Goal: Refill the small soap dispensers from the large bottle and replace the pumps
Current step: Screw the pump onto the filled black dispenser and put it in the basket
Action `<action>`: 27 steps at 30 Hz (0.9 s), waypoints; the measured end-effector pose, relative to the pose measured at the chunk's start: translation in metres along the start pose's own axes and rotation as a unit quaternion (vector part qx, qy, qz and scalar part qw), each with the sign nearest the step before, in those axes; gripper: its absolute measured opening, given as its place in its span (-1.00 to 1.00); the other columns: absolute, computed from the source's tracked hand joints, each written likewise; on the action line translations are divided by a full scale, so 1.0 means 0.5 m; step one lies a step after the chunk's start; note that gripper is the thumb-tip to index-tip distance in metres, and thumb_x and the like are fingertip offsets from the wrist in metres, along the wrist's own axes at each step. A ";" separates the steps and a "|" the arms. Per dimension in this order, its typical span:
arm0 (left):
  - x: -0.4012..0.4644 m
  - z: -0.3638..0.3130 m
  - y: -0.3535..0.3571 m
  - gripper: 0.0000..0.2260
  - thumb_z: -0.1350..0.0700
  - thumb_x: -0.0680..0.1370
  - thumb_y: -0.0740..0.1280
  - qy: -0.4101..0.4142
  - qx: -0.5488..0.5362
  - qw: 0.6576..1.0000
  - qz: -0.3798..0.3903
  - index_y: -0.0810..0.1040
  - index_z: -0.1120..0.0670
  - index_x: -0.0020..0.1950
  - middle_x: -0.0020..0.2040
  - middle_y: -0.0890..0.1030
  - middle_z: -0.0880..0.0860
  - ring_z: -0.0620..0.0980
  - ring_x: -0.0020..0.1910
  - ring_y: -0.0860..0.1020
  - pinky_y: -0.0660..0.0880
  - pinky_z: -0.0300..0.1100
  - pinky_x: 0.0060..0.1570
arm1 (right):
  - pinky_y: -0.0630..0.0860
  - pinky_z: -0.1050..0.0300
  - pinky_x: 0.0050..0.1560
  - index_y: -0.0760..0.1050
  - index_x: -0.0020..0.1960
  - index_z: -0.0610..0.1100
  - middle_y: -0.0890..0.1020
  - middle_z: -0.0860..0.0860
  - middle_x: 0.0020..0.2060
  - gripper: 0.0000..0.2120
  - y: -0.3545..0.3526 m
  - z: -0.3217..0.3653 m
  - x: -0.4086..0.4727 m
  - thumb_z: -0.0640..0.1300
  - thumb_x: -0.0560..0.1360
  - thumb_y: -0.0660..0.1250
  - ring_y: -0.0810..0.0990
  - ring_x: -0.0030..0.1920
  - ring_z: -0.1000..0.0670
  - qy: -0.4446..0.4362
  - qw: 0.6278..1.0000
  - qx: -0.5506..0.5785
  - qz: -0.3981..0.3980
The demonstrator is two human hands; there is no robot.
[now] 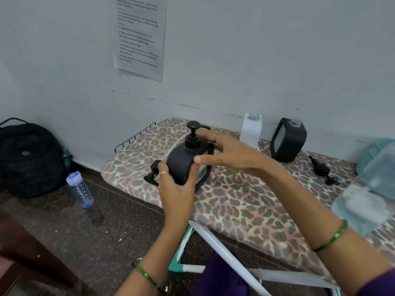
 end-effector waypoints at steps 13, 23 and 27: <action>0.024 -0.054 0.031 -0.35 -0.12 0.35 0.49 -0.083 0.008 0.971 0.222 0.32 -0.04 0.37 0.19 0.54 -0.10 -0.18 0.12 0.56 0.54 -0.11 0.14 | 0.53 0.03 0.02 0.49 0.15 -0.16 0.64 -0.08 0.02 -0.45 -0.135 0.055 -0.062 0.05 0.28 0.58 0.60 0.01 -0.07 0.063 0.944 -0.324 0.012; 0.004 -0.081 0.178 -0.31 -0.18 0.40 0.46 -0.058 0.411 0.797 0.440 0.32 0.10 0.39 0.36 0.42 0.06 -0.02 0.17 0.45 0.42 -0.11 0.18 | 0.51 -0.03 0.03 0.58 0.06 -0.23 0.66 -0.17 -0.02 -0.49 -0.349 0.149 -0.215 0.09 0.27 0.55 0.59 -0.02 -0.15 0.062 0.873 -0.405 -0.267; -0.037 -0.096 0.252 -0.30 -0.24 0.41 0.42 0.013 0.514 0.701 0.494 0.31 0.09 0.40 0.34 0.43 0.07 0.04 0.24 0.45 0.44 -0.03 0.23 | 0.47 0.09 -0.07 0.59 0.09 -0.23 0.64 -0.13 -0.05 -0.52 -0.428 0.157 -0.307 0.02 0.29 0.56 0.58 -0.07 -0.10 0.057 0.842 -0.362 -0.397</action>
Point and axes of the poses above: each hand's wrist, its own x-axis towards the middle knuckle, its own y-axis out of the palm, z = x × y, the point moved 2 cm from there along x, towards the middle knuckle
